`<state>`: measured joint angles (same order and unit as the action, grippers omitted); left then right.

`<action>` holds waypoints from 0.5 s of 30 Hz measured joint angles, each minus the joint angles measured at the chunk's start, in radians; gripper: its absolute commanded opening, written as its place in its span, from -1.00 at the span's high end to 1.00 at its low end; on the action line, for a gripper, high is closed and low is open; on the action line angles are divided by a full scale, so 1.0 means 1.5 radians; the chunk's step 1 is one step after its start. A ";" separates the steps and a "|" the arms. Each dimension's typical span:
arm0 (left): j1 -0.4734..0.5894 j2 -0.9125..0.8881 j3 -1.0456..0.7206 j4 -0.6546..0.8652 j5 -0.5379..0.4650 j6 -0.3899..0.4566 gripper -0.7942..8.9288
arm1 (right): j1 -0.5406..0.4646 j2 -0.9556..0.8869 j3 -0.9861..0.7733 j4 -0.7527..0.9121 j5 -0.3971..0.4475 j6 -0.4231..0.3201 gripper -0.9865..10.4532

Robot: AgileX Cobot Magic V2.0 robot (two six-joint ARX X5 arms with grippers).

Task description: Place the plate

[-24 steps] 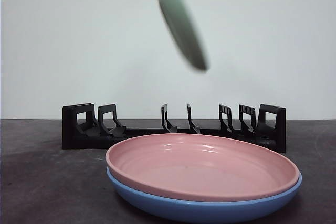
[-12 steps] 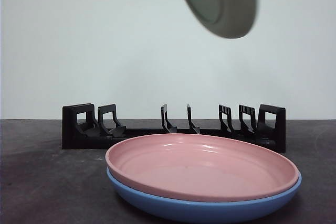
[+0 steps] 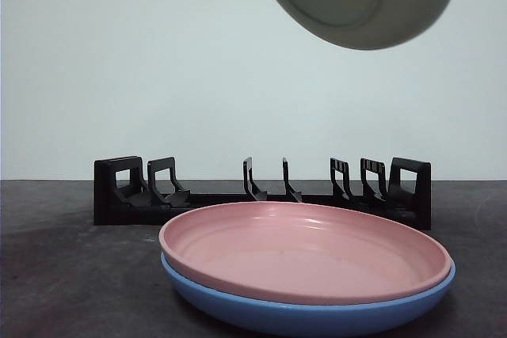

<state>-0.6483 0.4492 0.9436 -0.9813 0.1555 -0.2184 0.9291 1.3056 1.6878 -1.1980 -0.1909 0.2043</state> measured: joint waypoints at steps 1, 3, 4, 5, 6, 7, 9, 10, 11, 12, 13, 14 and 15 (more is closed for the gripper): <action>0.000 0.000 0.000 0.000 0.000 0.001 -0.25 | 0.018 -0.001 -0.002 0.000 0.025 0.001 0.81; 0.000 0.000 0.000 0.000 0.000 0.004 -0.25 | 0.055 -0.002 -0.014 0.001 0.077 0.007 0.81; 0.000 0.000 0.000 0.000 0.000 0.005 -0.25 | 0.073 -0.002 -0.025 0.001 0.100 0.009 0.81; 0.000 0.000 0.000 0.000 0.000 0.006 -0.25 | 0.086 -0.002 -0.034 0.000 0.116 0.011 0.81; 0.000 0.000 0.000 0.000 0.000 0.006 -0.25 | 0.105 -0.002 -0.049 0.001 0.140 0.016 0.81; 0.000 0.000 0.000 0.000 0.000 0.006 -0.25 | 0.120 -0.002 -0.064 0.001 0.159 0.021 0.81; 0.000 0.000 0.000 0.000 0.000 0.007 -0.25 | 0.144 -0.002 -0.092 0.008 0.188 0.030 0.81; 0.000 0.000 0.000 0.000 0.000 0.007 -0.25 | 0.159 -0.002 -0.114 0.015 0.207 0.038 0.81; 0.000 0.000 0.000 0.000 0.000 0.007 -0.25 | 0.168 -0.002 -0.130 0.023 0.218 0.042 0.81; 0.000 0.000 0.000 0.000 0.000 0.007 -0.25 | 0.182 -0.002 -0.157 0.038 0.234 0.050 0.81; 0.000 0.000 0.000 0.000 0.000 0.007 -0.25 | 0.191 -0.002 -0.178 0.052 0.244 0.055 0.81; 0.000 0.000 0.000 0.000 0.000 0.007 -0.25 | 0.199 -0.002 -0.202 0.067 0.254 0.061 0.81; 0.000 0.000 0.000 0.000 0.000 0.007 -0.25 | 0.207 0.000 -0.225 0.080 0.266 0.065 0.81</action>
<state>-0.6483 0.4492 0.9432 -0.9813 0.1558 -0.2085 1.2392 1.3052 1.3499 -1.0775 0.2077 0.3023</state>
